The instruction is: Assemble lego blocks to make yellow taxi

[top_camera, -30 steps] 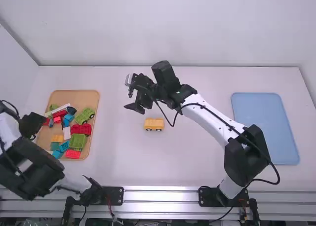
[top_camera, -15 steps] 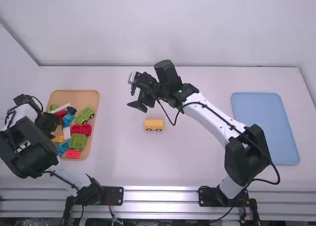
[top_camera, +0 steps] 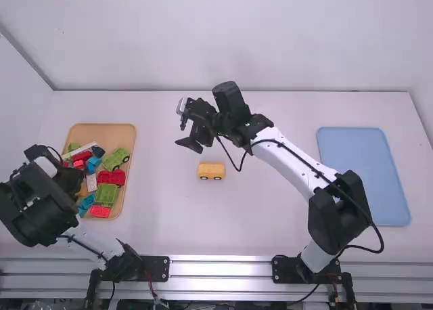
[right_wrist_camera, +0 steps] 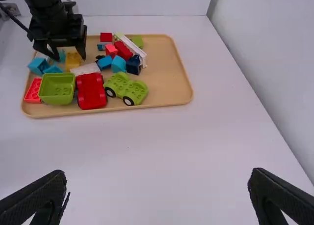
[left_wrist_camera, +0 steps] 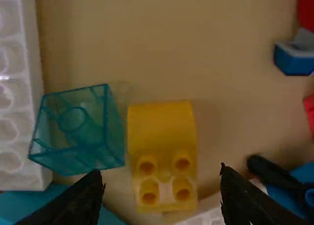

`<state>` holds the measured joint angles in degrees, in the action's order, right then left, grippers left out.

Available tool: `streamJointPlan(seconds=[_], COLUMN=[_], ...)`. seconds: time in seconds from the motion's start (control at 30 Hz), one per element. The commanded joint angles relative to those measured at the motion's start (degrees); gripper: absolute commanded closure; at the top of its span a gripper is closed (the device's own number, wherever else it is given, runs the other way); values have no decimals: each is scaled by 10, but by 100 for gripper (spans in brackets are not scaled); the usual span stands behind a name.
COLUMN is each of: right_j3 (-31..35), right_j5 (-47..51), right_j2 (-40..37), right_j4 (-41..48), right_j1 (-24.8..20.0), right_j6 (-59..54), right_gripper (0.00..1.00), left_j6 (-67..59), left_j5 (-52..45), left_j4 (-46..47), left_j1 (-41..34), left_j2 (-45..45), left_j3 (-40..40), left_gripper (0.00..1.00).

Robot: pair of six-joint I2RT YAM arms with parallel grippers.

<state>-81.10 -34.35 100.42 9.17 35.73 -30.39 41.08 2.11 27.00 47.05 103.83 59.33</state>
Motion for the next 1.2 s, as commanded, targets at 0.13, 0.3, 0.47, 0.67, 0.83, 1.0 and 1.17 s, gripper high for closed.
streamJointPlan(seconds=[0.13, 0.3, 0.47, 0.67, 0.83, 1.0, 1.17], right_j3=[2, 2, 2, 2, 2, 2, 2], right_j5=[-3, -3, -3, 0, -1, -1, -1], right_j2=[-7, -7, -7, -7, -7, -7, -7], right_j4=[-1, -2, -1, -1, 1, 3, 3], right_j1=[-1, -1, -1, -6, -18, -36, -55], right_j6=[2, 2, 2, 2, 2, 2, 2], right_gripper=[2, 1, 1, 1, 1, 2, 2], left_j6=[-10, -10, -10, -51, -149, -301, -560], left_j5=[-12, -10, -12, -10, -65, -120, -222], left_j4=[-15, -15, -22, 11, 90, 98, 114], left_j1=[1, 2, 2, 2, -4, -73, -193], left_j2=[18, 34, 37, 31, -18, -92, -114], left_j3=[-14, -15, -13, 35, 104, 96, 88], left_gripper=[41, 50, 88, 85, 95, 98, 93])
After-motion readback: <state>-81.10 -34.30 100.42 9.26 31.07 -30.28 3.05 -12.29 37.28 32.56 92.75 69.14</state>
